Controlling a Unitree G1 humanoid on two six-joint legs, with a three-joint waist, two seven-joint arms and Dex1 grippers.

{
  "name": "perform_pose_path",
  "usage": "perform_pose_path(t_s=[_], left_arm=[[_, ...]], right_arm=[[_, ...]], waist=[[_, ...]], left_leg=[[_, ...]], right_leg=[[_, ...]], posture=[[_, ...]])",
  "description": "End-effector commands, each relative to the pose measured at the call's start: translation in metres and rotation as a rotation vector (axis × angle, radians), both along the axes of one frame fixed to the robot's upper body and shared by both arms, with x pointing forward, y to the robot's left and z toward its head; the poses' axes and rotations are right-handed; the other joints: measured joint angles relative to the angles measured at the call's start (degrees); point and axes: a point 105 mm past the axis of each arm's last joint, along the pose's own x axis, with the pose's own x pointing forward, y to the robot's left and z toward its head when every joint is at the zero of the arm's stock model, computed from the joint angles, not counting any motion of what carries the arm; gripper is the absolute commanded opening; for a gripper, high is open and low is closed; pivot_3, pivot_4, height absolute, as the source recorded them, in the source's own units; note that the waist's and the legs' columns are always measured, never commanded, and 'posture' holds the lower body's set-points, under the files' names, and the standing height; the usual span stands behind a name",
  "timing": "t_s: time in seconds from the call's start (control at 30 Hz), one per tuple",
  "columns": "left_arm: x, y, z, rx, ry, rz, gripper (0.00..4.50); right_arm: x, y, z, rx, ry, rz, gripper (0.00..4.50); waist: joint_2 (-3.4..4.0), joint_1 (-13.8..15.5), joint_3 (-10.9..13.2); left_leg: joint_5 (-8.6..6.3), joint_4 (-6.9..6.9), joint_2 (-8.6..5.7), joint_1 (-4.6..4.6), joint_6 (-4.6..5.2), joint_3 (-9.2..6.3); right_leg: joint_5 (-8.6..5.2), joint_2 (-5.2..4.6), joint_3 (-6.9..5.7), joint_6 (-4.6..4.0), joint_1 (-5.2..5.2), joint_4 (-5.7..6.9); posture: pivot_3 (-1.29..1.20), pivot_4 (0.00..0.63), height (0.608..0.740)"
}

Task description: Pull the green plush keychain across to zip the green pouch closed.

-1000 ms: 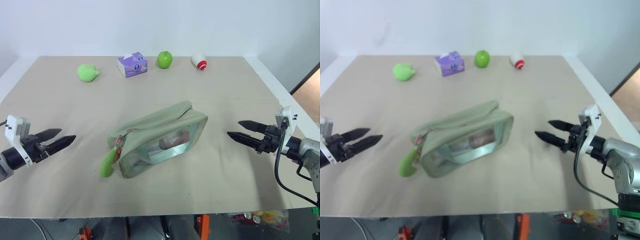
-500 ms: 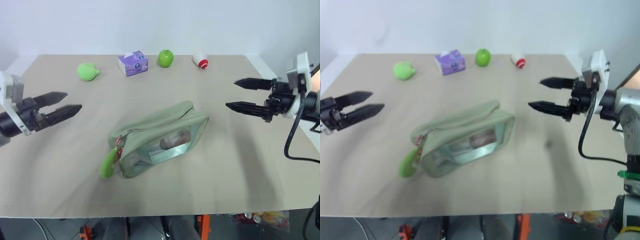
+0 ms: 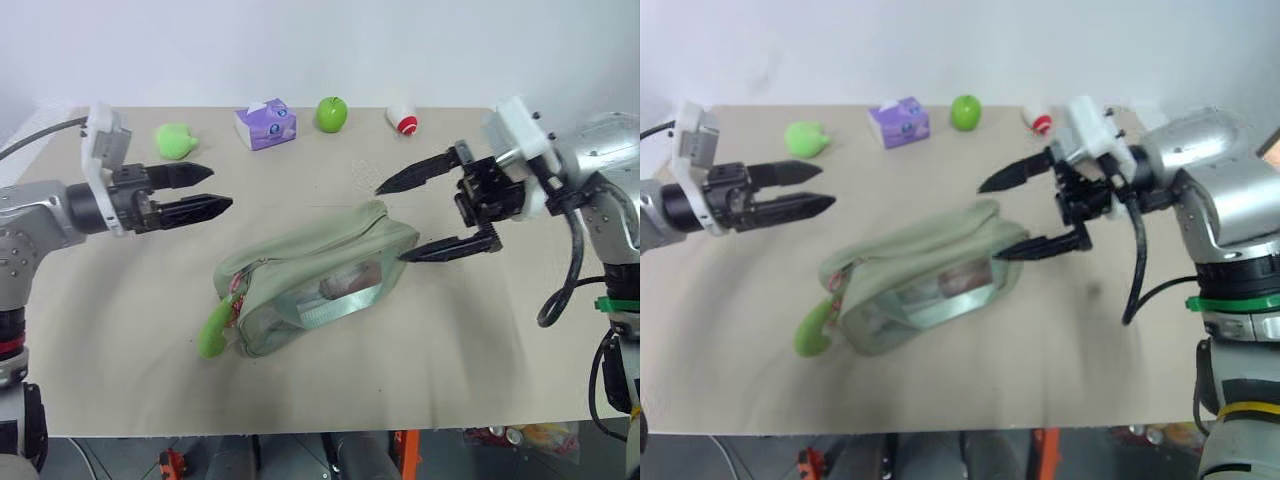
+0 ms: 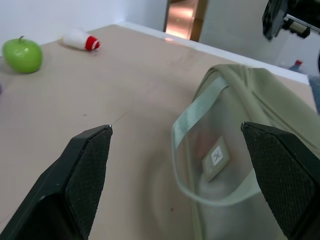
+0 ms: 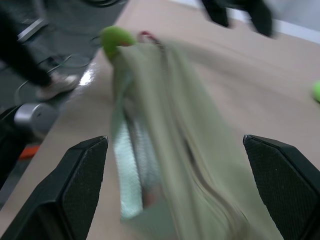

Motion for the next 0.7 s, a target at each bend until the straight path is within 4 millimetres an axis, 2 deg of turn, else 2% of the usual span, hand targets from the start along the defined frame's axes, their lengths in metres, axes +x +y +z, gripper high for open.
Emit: perform_pose_path(t_s=[0.03,0.17,0.33,0.37,0.43,0.5,0.53,0.63,0.7], left_arm=[[-0.005,-0.002,0.012,-0.008,-0.046,-0.012,4.29],[-0.006,-0.003,0.012,-0.016,-0.048,-0.016,4.29],[-0.007,-0.007,0.012,-0.032,-0.056,-0.018,4.29],[-0.007,-0.007,0.012,-0.035,-0.058,-0.016,4.5],[-0.007,-0.008,0.013,-0.046,-0.064,-0.013,4.5],[-0.007,-0.007,0.015,-0.059,-0.066,-0.008,4.5],[-0.007,-0.007,0.015,-0.062,-0.067,-0.005,4.5],[-0.008,-0.004,0.015,-0.065,-0.067,0.007,4.5],[-0.008,-0.004,0.015,-0.069,-0.069,0.011,4.5]], right_arm=[[-0.012,0.008,-0.001,-0.073,-0.022,0.113,4.5],[-0.012,0.011,-0.018,-0.14,-0.005,0.152,4.5],[0.001,0.016,-0.031,-0.17,0.005,0.144,4.5],[0.004,0.017,-0.032,-0.166,0.005,0.141,3.96],[0.009,0.019,-0.035,-0.164,0.003,0.129,3.24],[0.012,0.018,-0.038,-0.165,-0.007,0.126,2.87],[0.013,0.018,-0.038,-0.164,-0.009,0.123,2.38],[0.016,0.019,-0.036,-0.153,-0.014,0.113,1.68],[0.018,0.018,-0.036,-0.155,-0.018,0.108,0.91]], waist=[[0.0,0.02,0.0],[0.0,0.04,0.0],[0.0,0.03,0.0],[0.0,0.03,0.0],[0.0,0.01,0.0],[0.0,0.07,0.0],[0.0,0.07,0.0],[-0.01,0.02,0.0],[-0.01,0.06,0.0]], left_leg=[[0.0,0.02,0.0,0.0,0.0,-0.01],[0.0,0.16,0.0,-0.01,0.0,-0.03],[0.0,0.34,0.0,-0.02,0.0,-0.02],[0.0,0.4,0.0,-0.02,0.0,-0.01],[0.0,0.5,0.0,-0.02,0.0,-0.02],[0.0,0.54,0.0,-0.02,0.0,-0.03],[0.0,0.58,-0.01,-0.02,0.0,-0.04],[0.01,0.62,-0.01,-0.02,0.01,-0.05],[0.01,0.67,-0.01,0.0,0.01,-0.04]], right_leg=[[0.0,0.0,-0.01,0.0,0.01,0.01],[0.03,-0.01,-0.02,0.03,0.04,0.04],[0.11,-0.02,-0.02,0.09,0.07,0.07],[0.13,-0.01,-0.02,0.09,0.07,0.09],[0.15,-0.01,-0.02,0.1,0.07,0.18],[0.15,0.0,-0.02,0.1,0.07,0.24],[0.15,0.0,-0.03,0.09,0.07,0.29],[0.15,0.0,-0.02,0.1,0.08,0.34],[0.15,0.0,-0.02,0.09,0.07,0.43]], posture=[[0.0,0.15,0.74],[0.0,0.15,0.74],[0.0,0.15,0.74],[0.0,0.15,0.74],[0.0,0.15,0.74],[0.0,0.15,0.74],[0.0,0.15,0.74],[0.0,0.15,0.74],[0.0,0.15,0.74]])
